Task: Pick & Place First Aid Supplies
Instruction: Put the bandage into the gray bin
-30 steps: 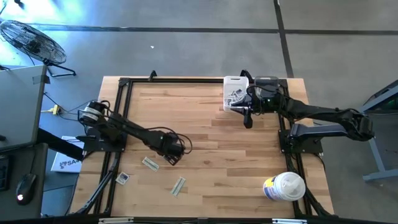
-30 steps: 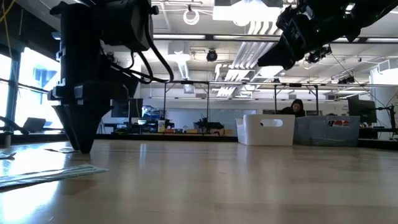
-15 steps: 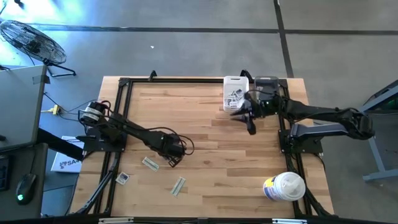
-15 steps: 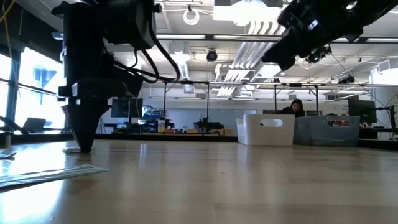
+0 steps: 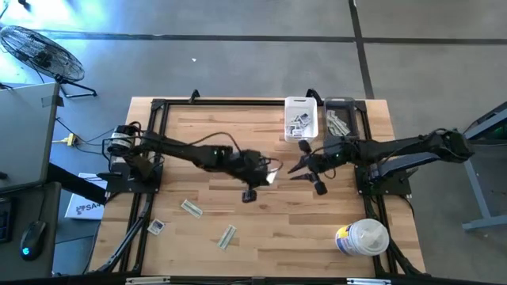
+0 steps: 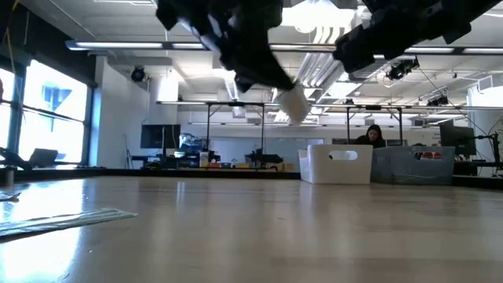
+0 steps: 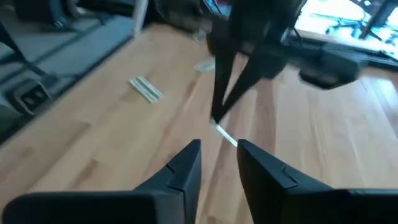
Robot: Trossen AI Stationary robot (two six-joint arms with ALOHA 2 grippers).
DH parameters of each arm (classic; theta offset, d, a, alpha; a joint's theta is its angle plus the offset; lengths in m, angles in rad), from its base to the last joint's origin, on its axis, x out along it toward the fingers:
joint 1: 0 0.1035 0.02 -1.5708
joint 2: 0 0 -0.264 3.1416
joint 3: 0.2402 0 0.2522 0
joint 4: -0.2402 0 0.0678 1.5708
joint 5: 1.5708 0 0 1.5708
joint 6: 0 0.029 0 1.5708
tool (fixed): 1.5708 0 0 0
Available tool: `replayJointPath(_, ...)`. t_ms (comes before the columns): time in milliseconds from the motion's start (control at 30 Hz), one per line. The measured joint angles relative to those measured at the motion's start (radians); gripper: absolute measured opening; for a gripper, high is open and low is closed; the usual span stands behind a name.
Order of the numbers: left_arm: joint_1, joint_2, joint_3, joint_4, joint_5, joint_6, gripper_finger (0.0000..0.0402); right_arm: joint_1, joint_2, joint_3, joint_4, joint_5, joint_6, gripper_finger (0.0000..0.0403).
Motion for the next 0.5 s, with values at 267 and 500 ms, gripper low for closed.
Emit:
replayJointPath(267,0.068,0.029,0.002,0.187,0.182,0.022,0.0,0.053,0.083,0.0,0.023,0.107,-0.052,0.0145)
replayJointPath(500,0.074,0.083,0.003,0.269,0.253,0.014,0.0,0.052,0.179,0.0,0.095,0.101,-0.118,0.0157)
